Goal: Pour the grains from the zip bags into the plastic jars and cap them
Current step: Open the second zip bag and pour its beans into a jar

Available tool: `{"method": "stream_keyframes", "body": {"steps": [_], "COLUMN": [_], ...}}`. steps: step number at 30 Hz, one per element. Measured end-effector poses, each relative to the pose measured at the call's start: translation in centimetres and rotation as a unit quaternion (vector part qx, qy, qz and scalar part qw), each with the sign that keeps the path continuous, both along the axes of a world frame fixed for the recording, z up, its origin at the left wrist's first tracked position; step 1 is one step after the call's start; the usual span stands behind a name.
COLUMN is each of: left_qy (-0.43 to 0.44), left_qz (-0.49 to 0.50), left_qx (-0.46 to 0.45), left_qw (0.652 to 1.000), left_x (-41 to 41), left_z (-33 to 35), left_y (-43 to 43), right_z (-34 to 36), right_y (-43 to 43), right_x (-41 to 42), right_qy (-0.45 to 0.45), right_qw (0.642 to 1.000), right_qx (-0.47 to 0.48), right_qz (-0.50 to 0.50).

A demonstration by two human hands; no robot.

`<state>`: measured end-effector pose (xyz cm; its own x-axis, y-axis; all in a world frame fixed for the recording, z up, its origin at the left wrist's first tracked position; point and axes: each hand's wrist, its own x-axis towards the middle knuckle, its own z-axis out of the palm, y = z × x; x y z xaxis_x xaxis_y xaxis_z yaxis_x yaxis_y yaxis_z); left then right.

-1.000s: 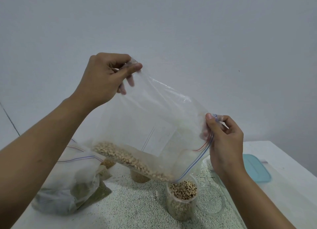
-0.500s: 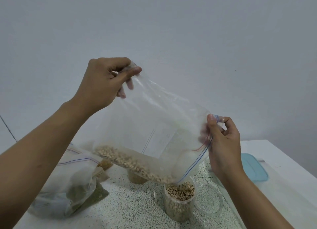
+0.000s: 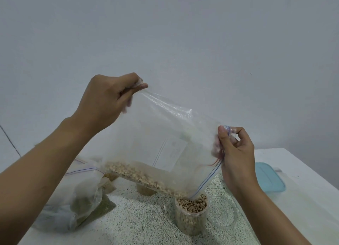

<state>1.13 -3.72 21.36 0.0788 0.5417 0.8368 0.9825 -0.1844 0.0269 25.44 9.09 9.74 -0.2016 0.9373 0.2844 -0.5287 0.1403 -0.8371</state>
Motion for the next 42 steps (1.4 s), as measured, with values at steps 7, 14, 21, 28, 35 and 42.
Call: {"method": "stream_keyframes", "body": {"steps": [7, 14, 21, 28, 35, 42], "left_qy": [-0.021, -0.025, -0.028, -0.057, -0.085, -0.06], "left_qz": [-0.008, -0.021, -0.027, -0.043, -0.055, -0.075], "left_qx": [0.011, 0.013, 0.013, 0.006, -0.004, -0.013], "left_qw": [1.0, 0.999, 0.999, 0.997, 0.995, 0.995], "left_x": [0.2, 0.6, 0.7, 0.8, 1.3, 2.4], "left_z": [0.3, 1.7, 2.7, 2.9, 2.5, 3.7], "left_y": [0.9, 1.4, 1.5, 1.6, 1.7, 2.8], "right_z": [0.0, 0.2, 0.7, 0.9, 0.9, 0.8], "right_y": [-0.1, -0.1, -0.2, -0.2, -0.2, 0.0], "right_x": [0.0, -0.2, -0.5, -0.3, 0.0, -0.1], "right_qy": [-0.002, 0.008, 0.023, 0.02, 0.014, 0.008], "right_qw": [1.0, 1.0, 1.0, 1.0, 1.0, 0.999], "right_qx": [-0.002, -0.009, -0.014, -0.018, -0.028, -0.034], "right_qz": [-0.002, 0.001, 0.004, 0.001, 0.003, -0.004]}}
